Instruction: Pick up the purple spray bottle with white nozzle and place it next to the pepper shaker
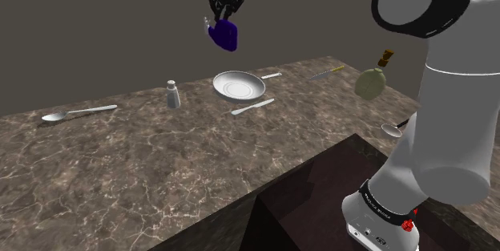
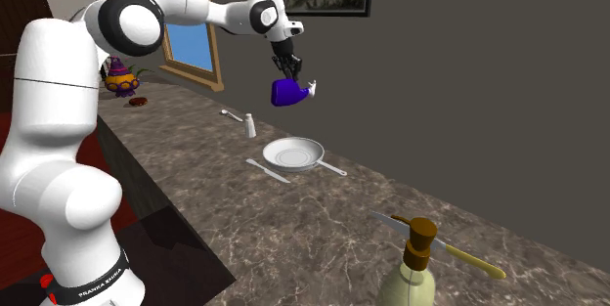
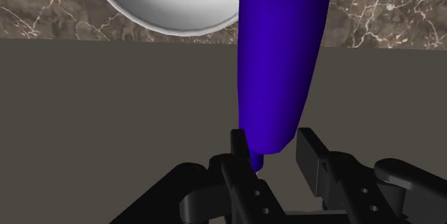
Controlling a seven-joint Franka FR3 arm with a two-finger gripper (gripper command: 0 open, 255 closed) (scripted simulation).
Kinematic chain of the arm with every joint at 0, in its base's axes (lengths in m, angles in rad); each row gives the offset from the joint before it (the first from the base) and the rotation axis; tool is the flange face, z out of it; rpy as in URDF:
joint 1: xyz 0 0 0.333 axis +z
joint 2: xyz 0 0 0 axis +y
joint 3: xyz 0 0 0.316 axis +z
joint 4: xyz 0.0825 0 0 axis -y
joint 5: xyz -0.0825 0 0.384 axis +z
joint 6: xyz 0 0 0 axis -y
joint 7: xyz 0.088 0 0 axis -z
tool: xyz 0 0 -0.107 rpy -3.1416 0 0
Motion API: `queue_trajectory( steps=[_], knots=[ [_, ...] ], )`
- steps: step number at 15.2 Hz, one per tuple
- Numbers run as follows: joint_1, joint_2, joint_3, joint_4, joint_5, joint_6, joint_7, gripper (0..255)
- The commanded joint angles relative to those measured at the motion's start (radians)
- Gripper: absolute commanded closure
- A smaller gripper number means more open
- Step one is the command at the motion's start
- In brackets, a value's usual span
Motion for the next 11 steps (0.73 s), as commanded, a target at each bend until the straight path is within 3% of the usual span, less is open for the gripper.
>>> queue_trajectory(
  steps=[1, 5, 8, 9, 11],
  knots=[
    [0.017, 0.046, 0.009, 0.062, -0.003, -0.017, 0.035, 255],
    [0.033, 0.189, 0.026, 0.257, 0.004, -0.073, 0.093, 255],
    [0.033, 0.332, 0.039, 0.475, 0.013, -0.150, 0.136, 255],
    [0.031, 0.355, 0.041, 0.511, 0.014, -0.164, 0.141, 255],
    [0.038, 0.341, 0.040, 0.459, 0.012, -0.126, 0.141, 255]
  ],
)
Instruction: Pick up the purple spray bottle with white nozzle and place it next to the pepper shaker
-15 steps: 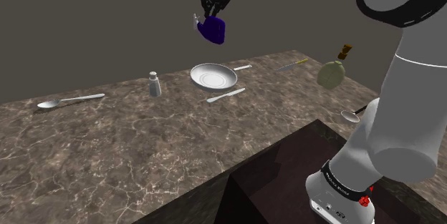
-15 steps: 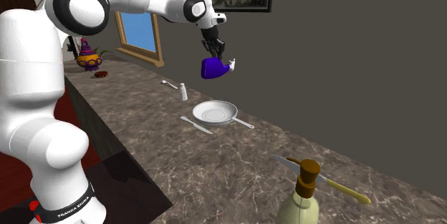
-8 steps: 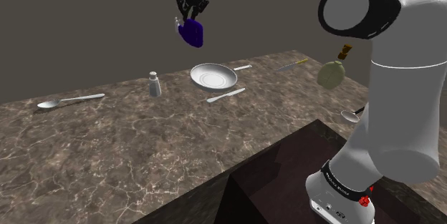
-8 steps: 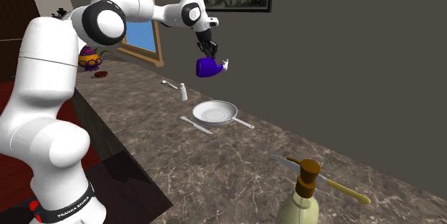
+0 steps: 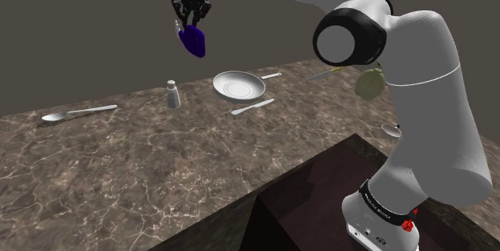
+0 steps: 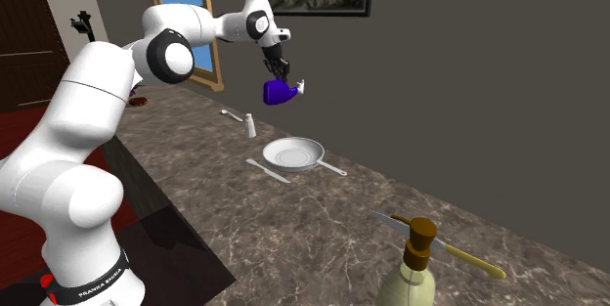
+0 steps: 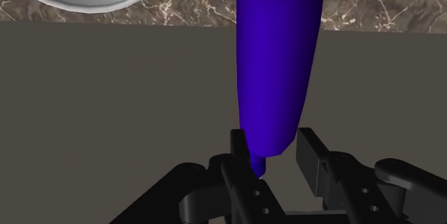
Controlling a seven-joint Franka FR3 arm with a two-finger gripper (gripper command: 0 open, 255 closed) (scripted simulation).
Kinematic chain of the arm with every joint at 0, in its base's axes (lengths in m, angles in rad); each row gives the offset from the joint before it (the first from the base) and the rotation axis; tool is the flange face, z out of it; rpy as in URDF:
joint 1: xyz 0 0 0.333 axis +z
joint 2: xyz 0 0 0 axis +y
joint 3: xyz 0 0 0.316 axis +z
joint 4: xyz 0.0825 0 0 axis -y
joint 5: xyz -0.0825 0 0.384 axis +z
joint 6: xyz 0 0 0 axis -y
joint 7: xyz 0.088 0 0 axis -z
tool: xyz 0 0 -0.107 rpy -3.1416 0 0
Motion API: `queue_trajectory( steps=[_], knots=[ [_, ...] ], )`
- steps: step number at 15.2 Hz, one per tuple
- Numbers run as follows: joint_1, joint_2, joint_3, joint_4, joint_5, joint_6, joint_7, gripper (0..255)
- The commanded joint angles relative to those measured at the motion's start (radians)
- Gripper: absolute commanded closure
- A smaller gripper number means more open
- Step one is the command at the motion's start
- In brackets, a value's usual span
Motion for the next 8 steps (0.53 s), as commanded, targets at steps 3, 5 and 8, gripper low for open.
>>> queue_trajectory(
  steps=[3, 5, 8],
  knots=[
    [0.008, -0.008, 0.000, -0.067, -0.001, 0.059, 0.001, 255],
    [0.013, -0.013, -0.001, -0.104, -0.002, 0.090, 0.002, 255],
    [0.018, -0.018, -0.001, -0.153, -0.002, 0.134, 0.002, 255]
  ],
)
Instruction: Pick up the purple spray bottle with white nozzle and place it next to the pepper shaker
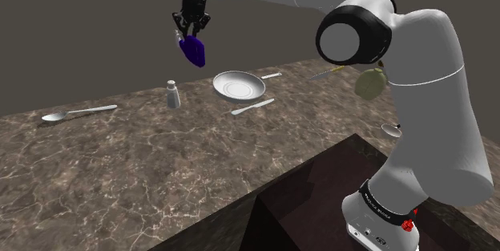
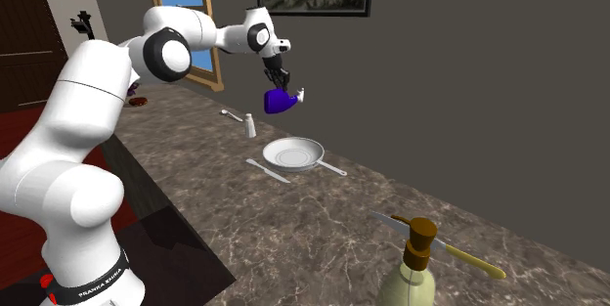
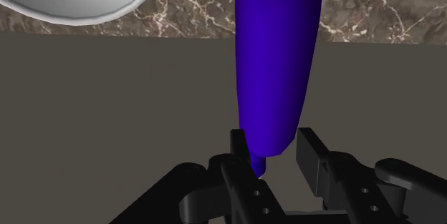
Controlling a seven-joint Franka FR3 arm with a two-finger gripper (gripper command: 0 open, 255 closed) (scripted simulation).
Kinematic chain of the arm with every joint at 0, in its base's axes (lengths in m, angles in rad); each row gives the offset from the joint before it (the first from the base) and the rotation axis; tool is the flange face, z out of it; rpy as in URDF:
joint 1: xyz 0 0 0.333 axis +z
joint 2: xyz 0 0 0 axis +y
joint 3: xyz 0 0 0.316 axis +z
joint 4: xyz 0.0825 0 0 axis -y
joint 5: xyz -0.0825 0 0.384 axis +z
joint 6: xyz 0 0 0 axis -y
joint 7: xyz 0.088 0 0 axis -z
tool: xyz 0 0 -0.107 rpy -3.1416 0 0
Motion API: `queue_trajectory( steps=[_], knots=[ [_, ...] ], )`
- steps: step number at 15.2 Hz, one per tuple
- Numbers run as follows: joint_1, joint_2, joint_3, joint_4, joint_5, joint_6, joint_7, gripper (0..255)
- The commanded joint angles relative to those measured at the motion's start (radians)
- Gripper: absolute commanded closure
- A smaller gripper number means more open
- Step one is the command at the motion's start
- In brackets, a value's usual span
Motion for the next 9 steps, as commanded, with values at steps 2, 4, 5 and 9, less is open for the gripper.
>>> queue_trajectory(
  steps=[2, 4, 5, 9],
  knots=[
    [0.002, 0.003, 0.001, -0.039, 0.001, 0.043, -0.001, 255],
    [0.004, 0.004, 0.001, -0.065, 0.002, 0.069, -0.001, 255],
    [0.005, 0.005, 0.002, -0.077, 0.002, 0.082, -0.001, 255],
    [0.009, 0.011, 0.003, -0.121, 0.003, 0.132, 0.000, 255]
  ],
)
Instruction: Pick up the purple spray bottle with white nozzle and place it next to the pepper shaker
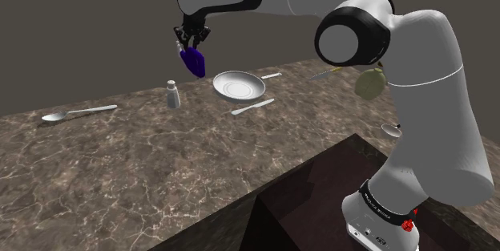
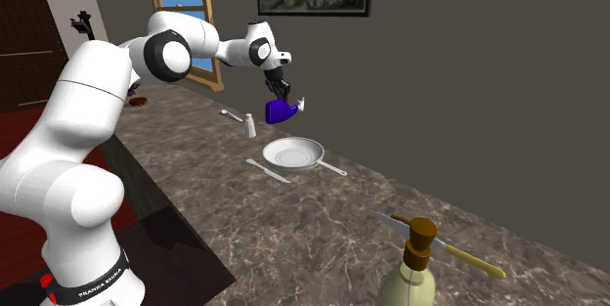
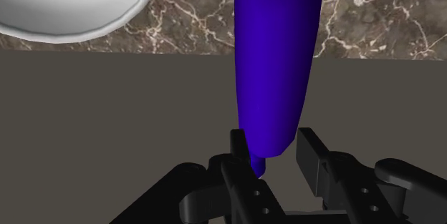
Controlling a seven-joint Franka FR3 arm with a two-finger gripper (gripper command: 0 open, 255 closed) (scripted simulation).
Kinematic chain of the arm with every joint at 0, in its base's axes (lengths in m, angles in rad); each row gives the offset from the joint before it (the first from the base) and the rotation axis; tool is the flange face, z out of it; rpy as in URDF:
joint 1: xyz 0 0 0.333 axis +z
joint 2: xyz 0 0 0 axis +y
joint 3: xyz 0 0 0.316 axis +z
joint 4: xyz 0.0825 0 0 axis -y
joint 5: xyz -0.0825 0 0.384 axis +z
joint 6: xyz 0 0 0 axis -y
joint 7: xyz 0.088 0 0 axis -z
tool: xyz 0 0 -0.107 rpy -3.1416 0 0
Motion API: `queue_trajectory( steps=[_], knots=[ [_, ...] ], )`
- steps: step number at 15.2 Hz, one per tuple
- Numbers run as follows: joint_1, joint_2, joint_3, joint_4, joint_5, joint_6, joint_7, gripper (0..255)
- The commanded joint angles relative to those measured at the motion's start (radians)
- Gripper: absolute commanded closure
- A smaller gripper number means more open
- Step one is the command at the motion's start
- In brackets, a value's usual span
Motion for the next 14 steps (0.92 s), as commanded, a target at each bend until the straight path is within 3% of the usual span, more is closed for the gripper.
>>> queue_trajectory(
  steps=[1, 14],
  knots=[
    [0.002, 0.005, 0.001, -0.020, 0.001, 0.025, 0.001, 255],
    [0.004, 0.050, 0.009, -0.106, 0.010, 0.155, 0.001, 255]
  ],
)
